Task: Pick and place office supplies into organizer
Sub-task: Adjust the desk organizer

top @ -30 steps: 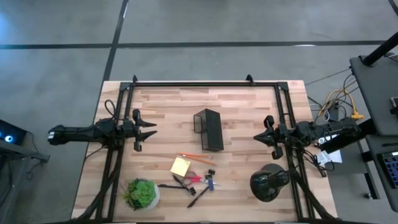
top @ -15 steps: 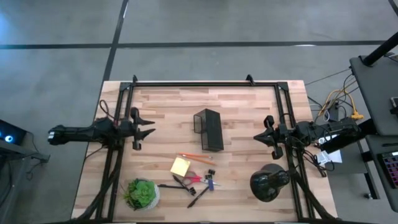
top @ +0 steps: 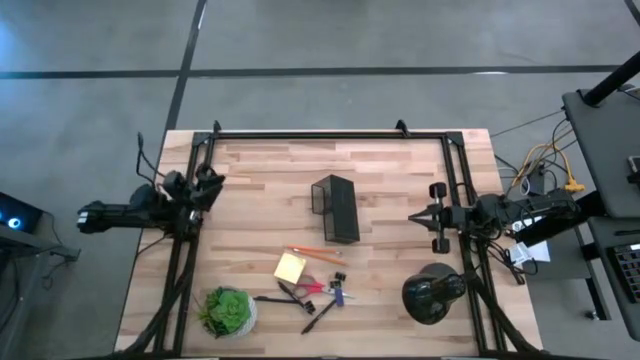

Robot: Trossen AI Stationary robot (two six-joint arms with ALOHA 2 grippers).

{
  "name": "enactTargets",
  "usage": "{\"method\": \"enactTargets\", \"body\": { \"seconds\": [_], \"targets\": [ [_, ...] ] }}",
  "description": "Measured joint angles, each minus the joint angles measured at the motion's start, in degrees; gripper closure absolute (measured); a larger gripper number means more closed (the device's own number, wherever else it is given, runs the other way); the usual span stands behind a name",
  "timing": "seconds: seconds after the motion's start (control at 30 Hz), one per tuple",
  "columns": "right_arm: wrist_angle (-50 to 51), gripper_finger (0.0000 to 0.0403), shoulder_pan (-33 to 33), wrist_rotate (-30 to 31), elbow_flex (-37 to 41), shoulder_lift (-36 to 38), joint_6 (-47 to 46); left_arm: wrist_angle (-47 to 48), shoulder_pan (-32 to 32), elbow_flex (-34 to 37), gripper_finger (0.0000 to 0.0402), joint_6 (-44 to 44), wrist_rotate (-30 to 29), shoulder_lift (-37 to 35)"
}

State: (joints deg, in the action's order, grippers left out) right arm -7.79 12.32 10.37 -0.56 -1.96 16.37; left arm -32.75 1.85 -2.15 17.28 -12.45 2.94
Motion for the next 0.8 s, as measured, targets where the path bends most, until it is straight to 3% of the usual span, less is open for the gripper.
{"method": "enactTargets", "body": {
  "seconds": [0.3, 0.4, 0.6, 0.8],
  "targets": [
    [0.0, 0.0394, 0.0, 0.5, 0.0, 0.0, 7.7, -0.2, 0.0, 0.0, 0.0278, 18.8, 0.1, 0.0],
    [0.0, 0.0394, 0.0, 0.5, 0.0, 0.0, 7.8, -0.1, 0.0, 0.0, 0.0278, 19.2, -0.3, 0.6],
    [-0.8, 0.0394, 0.0, 1.0, 0.0, 0.0, 11.1, -1.1, 0.0, 0.0, 0.0278, 17.9, -14.0, 1.6],
    [-1.0, 0.0394, 0.0, 1.8, 0.0, 0.0, 10.8, -3.0, 0.0, 0.0, 0.0278, 16.6, -17.0, 3.0]
  ]
}}
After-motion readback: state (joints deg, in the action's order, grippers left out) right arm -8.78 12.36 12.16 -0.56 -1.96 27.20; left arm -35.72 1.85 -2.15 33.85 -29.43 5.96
